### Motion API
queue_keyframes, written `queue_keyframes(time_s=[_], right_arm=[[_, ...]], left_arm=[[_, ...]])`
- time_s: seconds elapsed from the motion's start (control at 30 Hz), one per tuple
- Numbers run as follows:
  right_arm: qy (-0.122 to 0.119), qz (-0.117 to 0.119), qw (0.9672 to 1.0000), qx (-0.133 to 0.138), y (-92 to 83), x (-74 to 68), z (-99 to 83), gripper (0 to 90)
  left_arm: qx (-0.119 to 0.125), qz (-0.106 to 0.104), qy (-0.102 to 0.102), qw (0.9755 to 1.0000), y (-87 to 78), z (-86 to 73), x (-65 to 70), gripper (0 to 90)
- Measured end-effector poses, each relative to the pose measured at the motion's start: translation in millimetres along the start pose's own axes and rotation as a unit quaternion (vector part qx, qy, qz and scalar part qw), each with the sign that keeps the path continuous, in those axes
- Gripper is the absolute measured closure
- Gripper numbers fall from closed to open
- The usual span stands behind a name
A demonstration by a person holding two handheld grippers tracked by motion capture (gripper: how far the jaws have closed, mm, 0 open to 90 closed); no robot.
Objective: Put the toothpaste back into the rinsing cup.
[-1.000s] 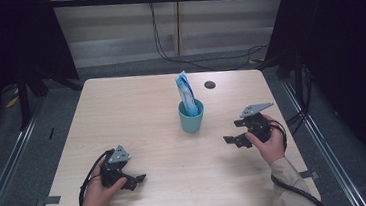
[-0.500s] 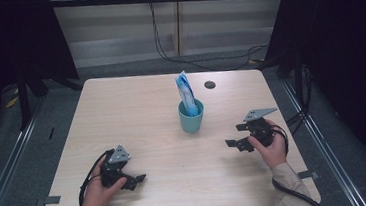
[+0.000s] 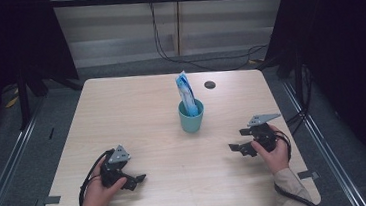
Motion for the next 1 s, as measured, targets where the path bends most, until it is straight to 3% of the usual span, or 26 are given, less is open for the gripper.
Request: queue_keyframes(time_s=[0.7,1.0], right_arm=[[0.008,-0.017,0.9995,-0.026,11.8,2.0,-25.8,18.2],[-0.022,-0.036,0.9990,-0.012,14.6,0.9,-28.7,17.4]], left_arm=[[0.000,0.001,0.001,1.0000,0.0,0.0,-0.1,0.1],[0.000,0.001,0.001,1.0000,0.0,0.0,-0.1,0.1]])
Point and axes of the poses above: each handheld gripper's, and its own axes: y roughly forward along the jaws, z roughly out of its top, x roughly to its right, the point moved 8 cm from there along y, roughly forward along the jaws, and after that the axes turned 1 degree about -x, right-handed, at the moved point
